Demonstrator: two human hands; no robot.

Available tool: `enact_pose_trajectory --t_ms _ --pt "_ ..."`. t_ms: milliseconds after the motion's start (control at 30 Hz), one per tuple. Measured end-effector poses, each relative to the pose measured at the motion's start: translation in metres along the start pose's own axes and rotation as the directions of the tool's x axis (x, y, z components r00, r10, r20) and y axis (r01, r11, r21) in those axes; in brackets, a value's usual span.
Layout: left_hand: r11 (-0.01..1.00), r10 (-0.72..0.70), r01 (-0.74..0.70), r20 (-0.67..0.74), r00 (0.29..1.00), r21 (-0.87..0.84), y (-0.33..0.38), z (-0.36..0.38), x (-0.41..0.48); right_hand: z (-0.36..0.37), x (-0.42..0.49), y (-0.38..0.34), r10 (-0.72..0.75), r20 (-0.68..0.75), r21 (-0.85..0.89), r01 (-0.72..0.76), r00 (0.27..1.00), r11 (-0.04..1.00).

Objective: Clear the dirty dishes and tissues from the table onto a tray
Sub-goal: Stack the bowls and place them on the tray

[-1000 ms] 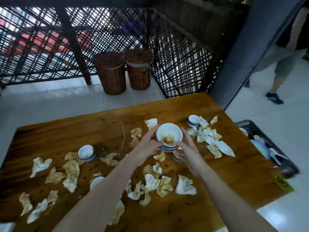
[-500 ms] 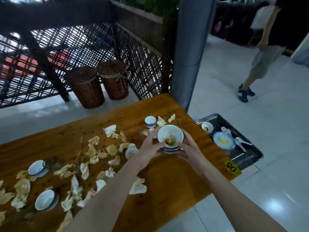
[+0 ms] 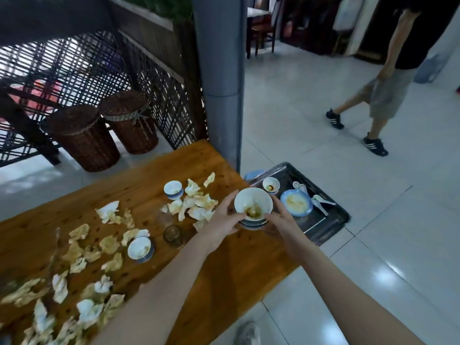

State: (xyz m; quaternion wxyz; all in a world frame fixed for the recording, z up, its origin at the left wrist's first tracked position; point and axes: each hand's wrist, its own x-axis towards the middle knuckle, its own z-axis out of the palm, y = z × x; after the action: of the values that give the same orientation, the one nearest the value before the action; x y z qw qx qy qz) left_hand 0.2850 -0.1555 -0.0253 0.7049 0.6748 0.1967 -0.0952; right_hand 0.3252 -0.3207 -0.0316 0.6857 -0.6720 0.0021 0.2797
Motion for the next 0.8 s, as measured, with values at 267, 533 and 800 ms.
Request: enact_pose_trajectory --t_ms 267,533,800 --pt "1.0 -0.006 0.007 0.021 1.0 -0.002 0.02 0.043 0.075 -0.057 0.053 -0.015 0.024 -0.027 -0.003 -0.024 0.999 1.0" --pt "0.996 -0.017 0.021 0.043 0.999 -0.089 0.058 0.077 0.164 -0.111 0.124 -0.065 0.005 -0.053 -0.029 -0.007 0.999 1.0" --pt "0.994 -0.049 0.052 0.031 0.998 -0.099 0.087 0.104 0.228 -0.15 0.179 -0.093 0.006 -0.051 -0.047 -0.008 0.999 0.999"
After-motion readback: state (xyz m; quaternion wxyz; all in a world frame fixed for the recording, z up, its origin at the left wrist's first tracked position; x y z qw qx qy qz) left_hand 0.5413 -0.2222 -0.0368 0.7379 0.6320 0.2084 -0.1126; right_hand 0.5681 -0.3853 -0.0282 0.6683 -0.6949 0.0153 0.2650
